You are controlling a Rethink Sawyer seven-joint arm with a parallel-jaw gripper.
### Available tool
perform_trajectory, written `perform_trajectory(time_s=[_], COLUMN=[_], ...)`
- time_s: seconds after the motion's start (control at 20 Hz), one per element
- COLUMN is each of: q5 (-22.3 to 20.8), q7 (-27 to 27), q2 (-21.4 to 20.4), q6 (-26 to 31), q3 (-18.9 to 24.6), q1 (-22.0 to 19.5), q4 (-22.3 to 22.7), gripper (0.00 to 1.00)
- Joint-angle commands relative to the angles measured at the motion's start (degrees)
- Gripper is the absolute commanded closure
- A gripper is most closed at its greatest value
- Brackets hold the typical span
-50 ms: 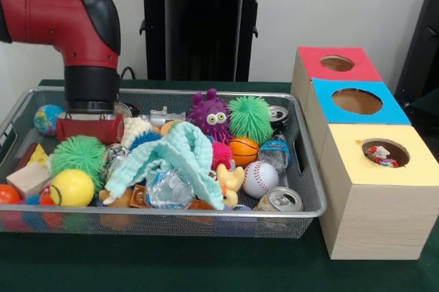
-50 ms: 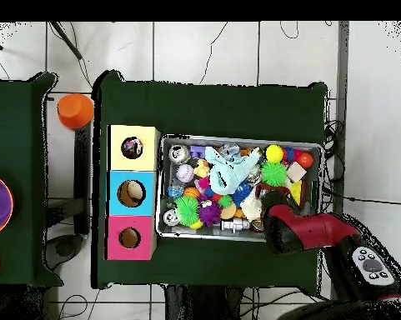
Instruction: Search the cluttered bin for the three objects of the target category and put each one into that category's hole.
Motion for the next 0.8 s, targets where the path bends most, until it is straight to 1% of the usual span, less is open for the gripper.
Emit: perform_trajectory(time_s=[0.05,0.15,0.25,0.35,0.45,0.55,0.65,0.7,0.8], q5=[9.3,11.1,11.1,14.5,15.7,18.2,21.3,23.9,27.3], q7=[-1.5,-1.1,0.0,-0.6,0.4,0.8,1.5,2.2,3.5], q2=[9.3,9.7,9.8,10.2,10.7,11.3,11.6,11.4,10.1], q6=[-11.6,-12.4,-10.4,-12.7,-11.8,-12.2,-11.3,-10.3,-8.6], q3=[-7.0,-8.0,-8.7,-10.9,-11.7,-12.9,-14.6,-16.0,-18.1], q1=[4.6,5.3,6.0,7.5,8.2,9.4,11.5,13.3,16.0], q4=[-11.7,-11.7,-11.8,-11.5,-11.8,-11.9,-11.6,-10.9,-9.2], gripper=[0.00,0.00,0.00,0.00,0.00,0.00,0.00,0.00,0.00])
